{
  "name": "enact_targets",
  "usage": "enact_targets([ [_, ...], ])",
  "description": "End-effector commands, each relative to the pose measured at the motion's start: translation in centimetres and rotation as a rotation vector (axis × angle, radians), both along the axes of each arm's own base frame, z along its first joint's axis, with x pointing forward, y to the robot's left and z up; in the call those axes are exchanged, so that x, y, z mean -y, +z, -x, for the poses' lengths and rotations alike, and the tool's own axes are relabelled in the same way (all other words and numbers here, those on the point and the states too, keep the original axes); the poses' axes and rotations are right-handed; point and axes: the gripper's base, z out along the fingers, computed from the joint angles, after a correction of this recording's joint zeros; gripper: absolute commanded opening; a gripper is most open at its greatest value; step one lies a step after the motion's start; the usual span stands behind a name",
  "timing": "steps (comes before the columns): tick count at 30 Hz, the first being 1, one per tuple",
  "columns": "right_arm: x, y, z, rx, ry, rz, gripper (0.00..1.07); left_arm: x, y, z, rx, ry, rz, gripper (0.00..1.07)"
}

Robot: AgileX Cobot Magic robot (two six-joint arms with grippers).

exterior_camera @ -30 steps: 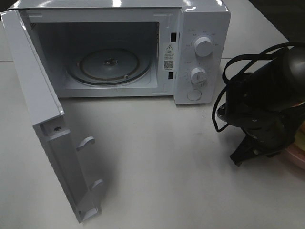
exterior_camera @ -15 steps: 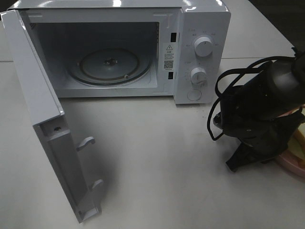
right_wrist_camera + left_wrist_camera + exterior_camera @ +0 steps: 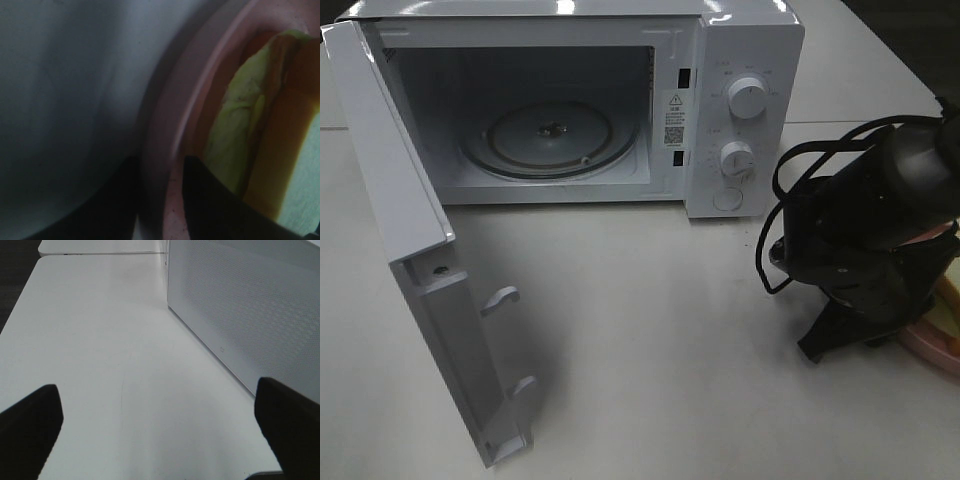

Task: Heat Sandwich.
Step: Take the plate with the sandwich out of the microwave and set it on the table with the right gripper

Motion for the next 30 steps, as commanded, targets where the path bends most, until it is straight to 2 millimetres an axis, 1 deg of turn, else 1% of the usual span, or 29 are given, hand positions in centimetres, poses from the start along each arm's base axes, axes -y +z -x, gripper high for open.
enact_targets([
  [1,-0.1,1.4,0.1,0.015,-0.004,-0.034,0.49,0.1,0.0,0.4,0.033,0.000,0.012,1.03],
  [2,-0.2,2.4,0.2,0.024,-0.002,-0.058,0.55,0.1,0.0,0.4,0.033,0.000,0.012,1.03],
  [3,-0.2,2.4,0.2,0.024,-0.002,-0.058,0.55,0.1,0.0,0.4,0.033,0.000,0.012,1.03],
  [5,-0.3,3.5,0.4,0.017,0.013,-0.088,0.61,0.1,0.0,0.4,0.033,0.000,0.012,1.03],
  [6,-0.4,4.7,0.7,0.005,0.040,-0.125,0.66,0.1,0.0,0.4,0.033,0.000,0.012,1.03],
  [7,-0.5,5.1,0.8,0.001,0.055,-0.148,0.68,0.1,0.0,0.4,0.033,0.000,0.012,1.03],
  [8,-0.5,5.1,0.8,0.001,0.055,-0.148,0.68,0.1,0.0,0.4,0.033,0.000,0.012,1.03],
  [9,-0.6,5.7,0.9,-0.004,0.070,-0.177,0.70,0.1,0.0,0.4,0.033,0.000,0.012,1.03],
  [10,-0.8,6.7,1.4,-0.011,0.089,-0.230,0.73,0.1,0.0,0.4,0.033,0.000,0.012,1.03],
  [11,-0.9,7.4,1.6,-0.015,0.095,-0.256,0.73,0.1,0.0,0.4,0.033,0.000,0.012,1.03],
  [12,-0.9,7.4,1.6,-0.015,0.095,-0.256,0.73,0.1,0.0,0.4,0.033,0.000,0.012,1.03],
  [13,-0.9,7.8,1.9,-0.020,0.097,-0.281,0.74,0.1,0.0,0.4,0.033,0.000,0.012,1.03],
  [14,-1.0,8.5,2.2,-0.020,0.106,-0.308,0.75,0.1,0.0,0.4,0.033,0.000,0.012,1.03],
  [15,-1.0,9.8,2.8,-0.025,0.131,-0.358,0.77,0.1,0.0,0.4,0.033,0.000,0.012,1.03],
  [16,-1.0,10.5,3.2,-0.027,0.140,-0.384,0.77,0.1,0.0,0.4,0.033,0.000,0.012,1.03],
  [17,-1.0,10.5,3.2,-0.027,0.140,-0.384,0.77,0.1,0.0,0.4,0.033,0.000,0.012,1.03],
  [18,-1.0,11.1,3.6,-0.028,0.147,-0.406,0.78,0.1,0.0,0.4,0.033,0.000,0.012,1.03],
  [19,-0.9,12.6,4.4,-0.021,0.168,-0.458,0.77,0.1,0.0,0.4,0.033,0.000,0.012,1.03],
  [21,-0.7,14.0,5.4,-0.017,0.179,-0.495,0.77,0.1,0.0,0.4,0.033,0.000,0.012,1.03],
  [22,-0.7,14.0,5.4,-0.017,0.179,-0.495,0.77,0.1,0.0,0.4,0.033,0.000,0.012,1.03],
  [23,-0.5,14.7,5.9,-0.010,0.185,-0.510,0.77,0.1,0.0,0.4,0.033,0.000,0.012,1.03],
  [24,0.0,15.8,6.8,0.001,0.179,-0.534,0.77,0.1,0.0,0.4,0.033,0.000,0.012,1.03],
  [26,0.6,17.0,7.8,0.017,0.170,-0.547,0.77,0.1,0.0,0.4,0.033,0.000,0.012,1.03],
  [27,0.6,17.0,7.8,0.017,0.170,-0.547,0.77,0.1,0.0,0.4,0.033,0.000,0.012,1.03],
  [28,1.1,18.1,8.8,0.027,0.166,-0.561,0.77,0.1,0.0,0.4,0.033,0.000,0.012,1.03],
  [30,1.7,19.0,9.8,0.042,0.173,-0.571,0.77,0.1,0.0,0.4,0.033,0.000,0.012,1.03],
])
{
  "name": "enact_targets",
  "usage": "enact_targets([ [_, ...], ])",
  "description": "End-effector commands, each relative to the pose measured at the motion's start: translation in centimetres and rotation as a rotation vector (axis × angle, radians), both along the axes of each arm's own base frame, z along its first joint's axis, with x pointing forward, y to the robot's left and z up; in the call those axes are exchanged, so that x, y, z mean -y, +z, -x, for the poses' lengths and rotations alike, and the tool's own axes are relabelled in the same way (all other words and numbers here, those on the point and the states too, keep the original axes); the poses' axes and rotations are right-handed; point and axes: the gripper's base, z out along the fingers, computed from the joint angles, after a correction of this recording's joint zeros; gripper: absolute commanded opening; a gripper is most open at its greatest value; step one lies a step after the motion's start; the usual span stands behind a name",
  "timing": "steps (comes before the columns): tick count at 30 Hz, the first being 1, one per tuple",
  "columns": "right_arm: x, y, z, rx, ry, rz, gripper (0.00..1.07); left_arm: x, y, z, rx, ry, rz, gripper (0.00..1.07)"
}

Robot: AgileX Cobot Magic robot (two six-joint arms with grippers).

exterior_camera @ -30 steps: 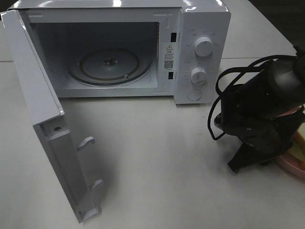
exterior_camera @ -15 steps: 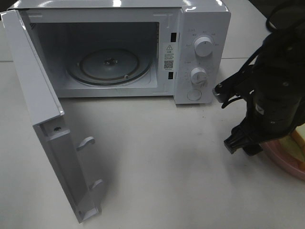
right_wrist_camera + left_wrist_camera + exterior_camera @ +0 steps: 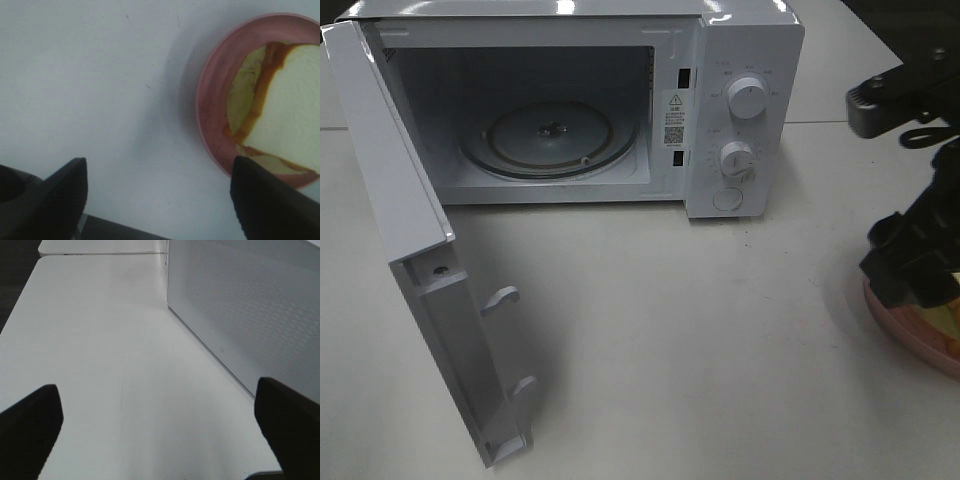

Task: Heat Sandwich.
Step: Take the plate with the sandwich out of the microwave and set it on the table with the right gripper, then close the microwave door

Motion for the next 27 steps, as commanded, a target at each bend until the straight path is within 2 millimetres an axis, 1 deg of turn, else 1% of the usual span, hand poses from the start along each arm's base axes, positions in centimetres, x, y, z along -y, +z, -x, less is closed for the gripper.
enact_targets([
  [1,1.1,1.8,1.9,0.022,0.010,-0.022,0.77,0.1,0.0,0.4,0.033,0.000,0.012,1.03],
  [2,1.1,1.8,1.9,0.022,0.010,-0.022,0.77,0.1,0.0,0.4,0.033,0.000,0.012,1.03],
  [3,1.7,2.6,2.9,0.043,0.007,-0.040,0.76,0.1,0.0,0.4,0.033,0.000,0.012,1.03],
  [4,2.0,3.0,3.4,0.059,0.005,-0.053,0.76,0.1,0.0,0.4,0.033,0.000,0.012,1.03],
  [5,2.2,3.3,3.8,0.069,0.003,-0.062,0.76,0.1,0.0,0.4,0.033,0.000,0.012,1.03],
  [6,2.2,3.3,3.8,0.069,0.003,-0.062,0.76,0.1,0.0,0.4,0.033,0.000,0.012,1.03],
  [7,2.6,3.7,4.4,0.083,0.001,-0.070,0.76,0.1,0.0,0.4,0.033,0.000,0.012,1.03],
  [8,3.2,4.2,5.4,0.101,-0.003,-0.080,0.76,0.1,0.0,0.4,0.033,0.000,0.012,1.03],
  [10,4.0,4.6,6.5,0.120,-0.007,-0.091,0.76,0.1,0.0,0.4,0.033,0.000,0.012,1.03],
  [11,4.0,4.6,6.5,0.120,-0.007,-0.091,0.76,0.1,0.0,0.4,0.033,0.000,0.012,1.03],
  [12,4.7,4.7,7.6,0.142,-0.004,-0.102,0.76,0.1,0.0,0.4,0.033,0.000,0.012,1.03],
  [14,5.4,4.6,8.9,0.177,0.004,-0.124,0.76,0.1,0.0,0.4,0.033,0.000,0.012,1.03],
  [15,6.1,4.6,10.0,0.215,0.024,-0.139,0.76,0.1,0.0,0.4,0.033,0.000,0.012,1.03],
  [16,6.1,4.6,10.0,0.215,0.024,-0.139,0.76,0.1,0.0,0.4,0.033,0.000,0.012,1.03],
  [19,7.1,4.4,11.5,0.274,0.039,-0.166,0.76,0.1,0.0,0.4,0.033,0.000,0.012,1.03],
  [20,7.7,4.1,12.4,0.306,0.016,-0.193,0.76,0.1,0.0,0.4,0.033,0.000,0.012,1.03],
  [21,7.7,4.1,12.4,0.306,0.016,-0.193,0.76,0.1,0.0,0.4,0.033,0.000,0.012,1.03],
  [24,8.3,3.6,13.8,0.346,-0.003,-0.230,0.76,0.1,0.0,0.4,0.033,0.000,0.012,1.03],
  [25,8.3,3.6,13.8,0.346,-0.003,-0.230,0.76,0.1,0.0,0.4,0.033,0.000,0.012,1.03],
  [26,8.4,3.4,14.7,0.379,0.011,-0.264,0.76,0.1,0.0,0.4,0.033,0.000,0.012,1.03],
  [27,8.5,3.4,15.2,0.402,0.017,-0.284,0.76,0.1,0.0,0.4,0.033,0.000,0.012,1.03],
])
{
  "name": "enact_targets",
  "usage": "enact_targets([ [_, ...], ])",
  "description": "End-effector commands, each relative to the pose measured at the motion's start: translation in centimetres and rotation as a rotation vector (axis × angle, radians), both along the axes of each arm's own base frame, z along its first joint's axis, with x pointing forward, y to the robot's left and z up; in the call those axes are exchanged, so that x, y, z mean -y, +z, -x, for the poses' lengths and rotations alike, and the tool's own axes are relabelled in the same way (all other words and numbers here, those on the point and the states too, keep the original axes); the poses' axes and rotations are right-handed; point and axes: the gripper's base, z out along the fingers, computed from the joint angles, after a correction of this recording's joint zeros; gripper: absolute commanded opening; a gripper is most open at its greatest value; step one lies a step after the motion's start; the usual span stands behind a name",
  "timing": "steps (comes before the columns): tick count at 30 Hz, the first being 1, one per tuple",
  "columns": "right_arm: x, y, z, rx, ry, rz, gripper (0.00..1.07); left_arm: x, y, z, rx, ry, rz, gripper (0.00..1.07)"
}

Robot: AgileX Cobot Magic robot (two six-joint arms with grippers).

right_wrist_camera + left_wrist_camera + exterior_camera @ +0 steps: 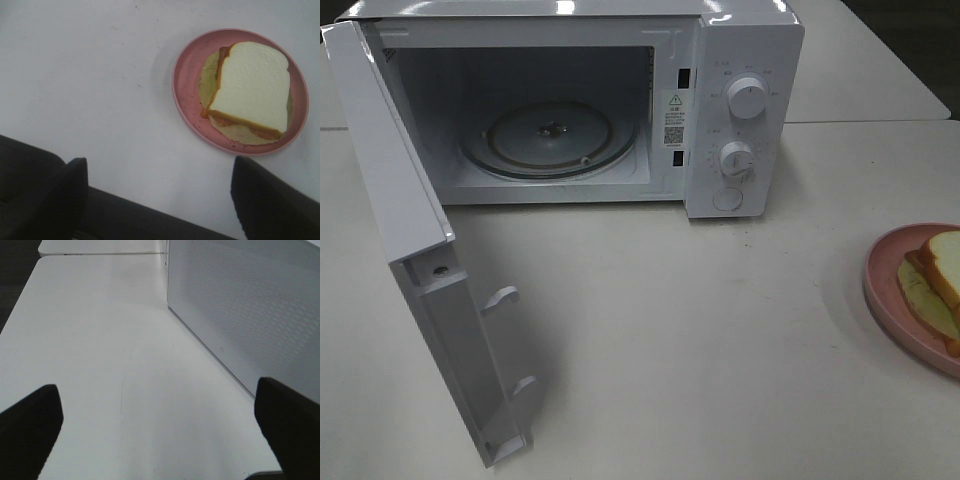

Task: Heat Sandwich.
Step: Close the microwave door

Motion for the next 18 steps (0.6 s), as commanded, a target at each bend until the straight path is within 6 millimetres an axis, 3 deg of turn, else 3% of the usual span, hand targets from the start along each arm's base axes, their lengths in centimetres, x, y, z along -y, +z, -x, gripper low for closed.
enact_targets([
  [1,0.1,-0.3,1.6,0.076,0.030,-0.059,0.76,0.1,0.0,0.4,0.033,0.000,0.012,1.03],
  [11,0.2,-2.9,3.7,0.224,-0.111,-0.134,0.76,0.1,0.0,0.4,0.033,0.000,0.012,1.03],
  [18,0.1,-3.0,5.3,0.347,-0.156,-0.141,0.76,0.1,0.0,0.4,0.033,0.000,0.012,1.03],
])
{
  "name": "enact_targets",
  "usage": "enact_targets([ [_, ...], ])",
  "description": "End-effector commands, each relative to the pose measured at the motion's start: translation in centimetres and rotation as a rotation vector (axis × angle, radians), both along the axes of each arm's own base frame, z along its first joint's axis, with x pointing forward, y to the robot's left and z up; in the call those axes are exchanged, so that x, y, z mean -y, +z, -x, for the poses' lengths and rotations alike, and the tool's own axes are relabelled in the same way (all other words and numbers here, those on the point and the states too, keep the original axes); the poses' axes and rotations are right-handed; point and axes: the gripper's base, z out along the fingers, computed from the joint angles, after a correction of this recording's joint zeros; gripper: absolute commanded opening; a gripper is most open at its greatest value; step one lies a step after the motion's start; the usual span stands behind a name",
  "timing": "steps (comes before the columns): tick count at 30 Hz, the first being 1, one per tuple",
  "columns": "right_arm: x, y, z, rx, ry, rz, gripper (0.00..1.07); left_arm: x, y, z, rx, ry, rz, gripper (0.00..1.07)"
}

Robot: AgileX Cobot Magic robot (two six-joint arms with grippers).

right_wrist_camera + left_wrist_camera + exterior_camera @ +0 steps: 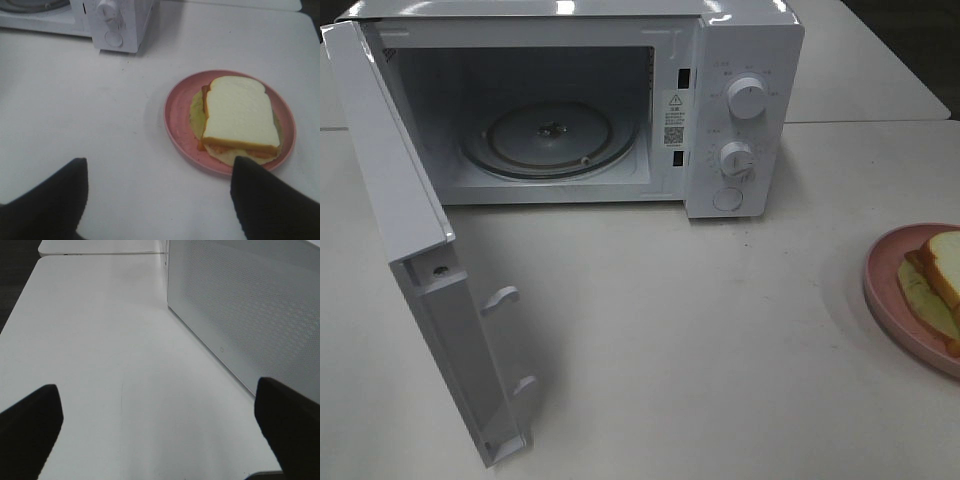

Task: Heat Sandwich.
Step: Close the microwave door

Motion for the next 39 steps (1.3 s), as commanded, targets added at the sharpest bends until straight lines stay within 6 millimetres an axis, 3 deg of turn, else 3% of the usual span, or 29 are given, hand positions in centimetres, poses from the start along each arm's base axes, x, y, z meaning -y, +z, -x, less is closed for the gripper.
enact_targets([
  [1,-0.14,-0.01,0.64,0.060,-0.025,0.007,0.76,0.08,-0.03,0.42,0.033,0.000,0.012,1.03],
  [39,-0.16,0.00,0.63,0.058,-0.038,0.001,0.76,0.08,-0.03,0.42,0.033,0.000,0.012,1.03],
])
